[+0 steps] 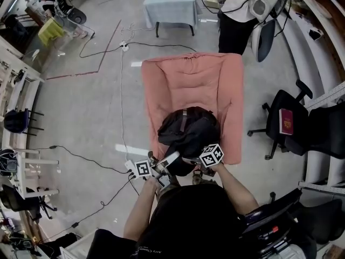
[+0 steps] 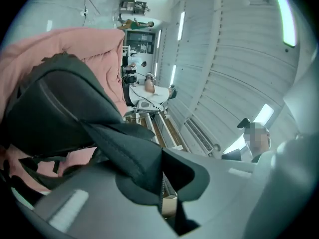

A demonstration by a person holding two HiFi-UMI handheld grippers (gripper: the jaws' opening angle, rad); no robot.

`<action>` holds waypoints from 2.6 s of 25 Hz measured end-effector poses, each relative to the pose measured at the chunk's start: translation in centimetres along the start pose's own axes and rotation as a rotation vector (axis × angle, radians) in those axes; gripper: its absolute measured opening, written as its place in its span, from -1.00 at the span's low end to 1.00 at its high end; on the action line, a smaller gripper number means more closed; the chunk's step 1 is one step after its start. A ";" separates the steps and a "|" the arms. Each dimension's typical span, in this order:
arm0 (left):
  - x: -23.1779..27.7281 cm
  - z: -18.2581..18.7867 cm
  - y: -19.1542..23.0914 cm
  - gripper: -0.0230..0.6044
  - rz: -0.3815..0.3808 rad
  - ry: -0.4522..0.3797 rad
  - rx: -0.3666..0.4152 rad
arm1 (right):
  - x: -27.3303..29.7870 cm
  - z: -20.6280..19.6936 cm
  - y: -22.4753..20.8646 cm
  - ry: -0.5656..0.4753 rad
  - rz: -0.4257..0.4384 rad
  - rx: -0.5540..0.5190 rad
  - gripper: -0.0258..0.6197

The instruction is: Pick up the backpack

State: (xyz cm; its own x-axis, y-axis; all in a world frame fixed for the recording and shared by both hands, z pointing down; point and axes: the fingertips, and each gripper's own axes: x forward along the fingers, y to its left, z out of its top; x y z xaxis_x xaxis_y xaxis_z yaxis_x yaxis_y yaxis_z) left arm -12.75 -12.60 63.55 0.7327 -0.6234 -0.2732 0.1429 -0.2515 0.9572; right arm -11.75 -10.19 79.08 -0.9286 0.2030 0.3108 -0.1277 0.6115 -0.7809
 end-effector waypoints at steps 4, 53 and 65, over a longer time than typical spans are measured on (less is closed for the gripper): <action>0.5 -0.3 -0.3 -0.87 -0.051 -0.014 -0.017 | -4.3 -0.5 4.2 -0.036 0.111 -0.035 -0.72; 4.1 3.6 6.8 -0.86 0.924 -0.111 0.922 | -15.9 12.2 2.6 -0.402 -0.824 -0.532 -0.76; 3.8 1.8 8.7 -0.86 1.030 0.035 1.058 | -17.0 11.1 2.1 -0.417 -0.852 -0.530 -0.76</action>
State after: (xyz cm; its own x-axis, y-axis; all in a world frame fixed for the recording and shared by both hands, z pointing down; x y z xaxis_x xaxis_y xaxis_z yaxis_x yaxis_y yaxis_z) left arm -9.88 -18.49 70.66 0.2250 -0.8445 0.4859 -0.9686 -0.1395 0.2059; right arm -0.14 -20.84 66.13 -0.6638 -0.6590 0.3536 -0.7126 0.7009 -0.0315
